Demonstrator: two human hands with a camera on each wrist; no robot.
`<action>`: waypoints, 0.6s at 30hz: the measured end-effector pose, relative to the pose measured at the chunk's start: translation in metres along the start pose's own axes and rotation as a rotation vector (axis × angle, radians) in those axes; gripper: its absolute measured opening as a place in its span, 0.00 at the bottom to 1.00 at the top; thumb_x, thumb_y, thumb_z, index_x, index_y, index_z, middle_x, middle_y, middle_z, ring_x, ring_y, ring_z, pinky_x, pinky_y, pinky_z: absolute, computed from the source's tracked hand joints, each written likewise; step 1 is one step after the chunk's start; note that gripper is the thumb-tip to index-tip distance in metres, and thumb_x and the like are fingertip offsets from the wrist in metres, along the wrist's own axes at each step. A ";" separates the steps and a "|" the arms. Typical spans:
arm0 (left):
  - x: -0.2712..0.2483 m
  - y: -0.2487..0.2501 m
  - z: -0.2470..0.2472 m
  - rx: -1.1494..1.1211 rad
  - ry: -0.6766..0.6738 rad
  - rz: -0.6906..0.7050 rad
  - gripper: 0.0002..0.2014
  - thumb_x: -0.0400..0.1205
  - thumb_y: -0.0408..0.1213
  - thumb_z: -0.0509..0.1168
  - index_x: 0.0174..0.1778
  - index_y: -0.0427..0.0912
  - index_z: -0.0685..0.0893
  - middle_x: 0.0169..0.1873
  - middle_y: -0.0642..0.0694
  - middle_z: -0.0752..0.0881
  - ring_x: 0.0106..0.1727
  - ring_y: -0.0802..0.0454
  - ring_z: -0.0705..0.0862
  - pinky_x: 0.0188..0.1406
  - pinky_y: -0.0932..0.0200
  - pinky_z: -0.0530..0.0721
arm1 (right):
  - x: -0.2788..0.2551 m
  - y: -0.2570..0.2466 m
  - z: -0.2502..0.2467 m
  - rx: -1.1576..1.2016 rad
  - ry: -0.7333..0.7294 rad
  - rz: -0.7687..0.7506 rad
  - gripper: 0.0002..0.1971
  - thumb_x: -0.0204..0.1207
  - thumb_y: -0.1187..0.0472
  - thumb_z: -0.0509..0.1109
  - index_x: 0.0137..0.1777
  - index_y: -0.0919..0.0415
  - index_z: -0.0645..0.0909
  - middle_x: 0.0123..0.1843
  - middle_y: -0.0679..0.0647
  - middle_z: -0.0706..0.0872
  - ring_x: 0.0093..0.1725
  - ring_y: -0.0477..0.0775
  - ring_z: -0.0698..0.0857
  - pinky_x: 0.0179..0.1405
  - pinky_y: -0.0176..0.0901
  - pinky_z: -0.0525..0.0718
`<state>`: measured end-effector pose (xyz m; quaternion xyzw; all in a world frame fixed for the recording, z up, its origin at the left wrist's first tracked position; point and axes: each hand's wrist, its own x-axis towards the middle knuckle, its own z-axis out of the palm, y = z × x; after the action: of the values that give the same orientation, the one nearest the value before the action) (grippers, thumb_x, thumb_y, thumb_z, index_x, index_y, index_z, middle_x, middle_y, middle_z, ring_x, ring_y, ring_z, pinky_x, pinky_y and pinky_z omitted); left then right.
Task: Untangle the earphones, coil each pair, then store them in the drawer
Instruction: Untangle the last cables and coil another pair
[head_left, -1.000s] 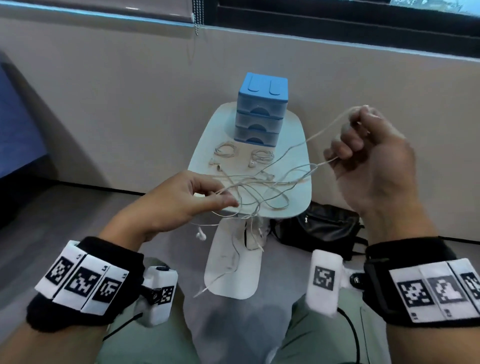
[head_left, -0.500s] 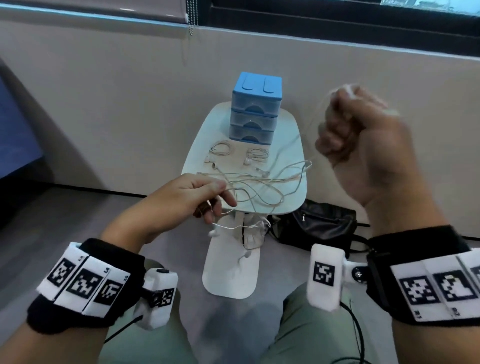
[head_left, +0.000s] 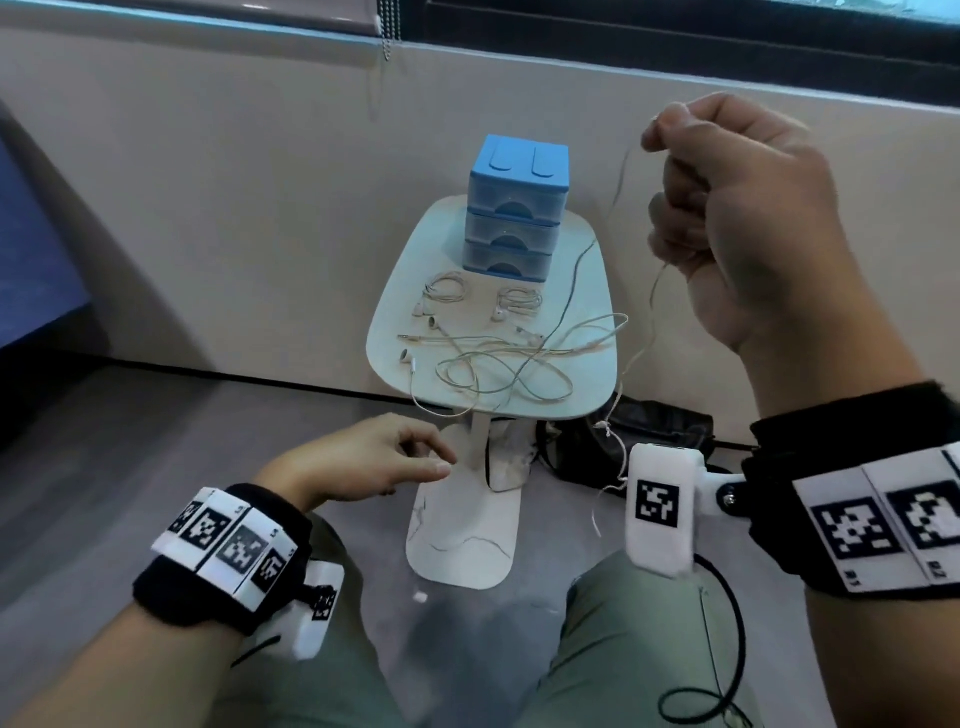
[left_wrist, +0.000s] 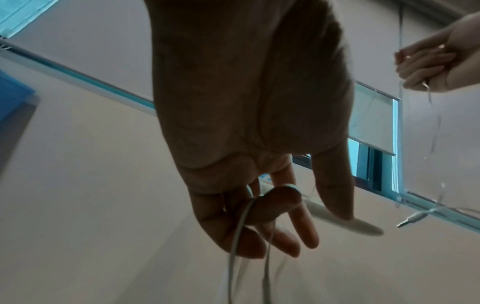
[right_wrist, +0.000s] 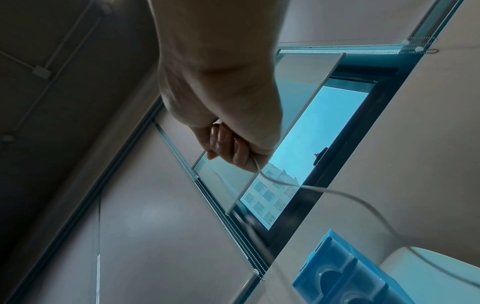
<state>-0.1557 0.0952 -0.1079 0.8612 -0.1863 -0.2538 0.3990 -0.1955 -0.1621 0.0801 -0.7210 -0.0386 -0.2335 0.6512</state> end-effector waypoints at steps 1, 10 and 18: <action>0.001 0.003 -0.001 -0.008 -0.005 0.012 0.08 0.84 0.48 0.72 0.58 0.58 0.90 0.52 0.39 0.86 0.40 0.61 0.82 0.40 0.64 0.85 | -0.001 0.000 0.001 -0.027 -0.033 0.005 0.10 0.88 0.60 0.65 0.47 0.62 0.84 0.26 0.50 0.68 0.25 0.49 0.63 0.28 0.46 0.62; 0.015 0.049 -0.012 -0.017 0.047 0.195 0.21 0.79 0.48 0.79 0.65 0.70 0.83 0.45 0.48 0.89 0.52 0.46 0.90 0.49 0.58 0.89 | -0.006 -0.007 0.010 -0.185 -0.203 -0.073 0.12 0.88 0.59 0.66 0.50 0.67 0.86 0.24 0.47 0.69 0.25 0.47 0.64 0.25 0.38 0.67; 0.023 0.042 0.003 0.027 -0.031 0.178 0.14 0.89 0.48 0.66 0.46 0.47 0.94 0.32 0.65 0.85 0.31 0.58 0.75 0.34 0.54 0.75 | 0.009 -0.004 -0.017 0.067 0.177 -0.193 0.07 0.86 0.60 0.66 0.46 0.58 0.82 0.26 0.47 0.71 0.25 0.48 0.66 0.26 0.41 0.67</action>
<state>-0.1445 0.0557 -0.0834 0.8426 -0.2714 -0.2280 0.4055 -0.1941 -0.1798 0.0881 -0.6684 -0.0580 -0.3565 0.6502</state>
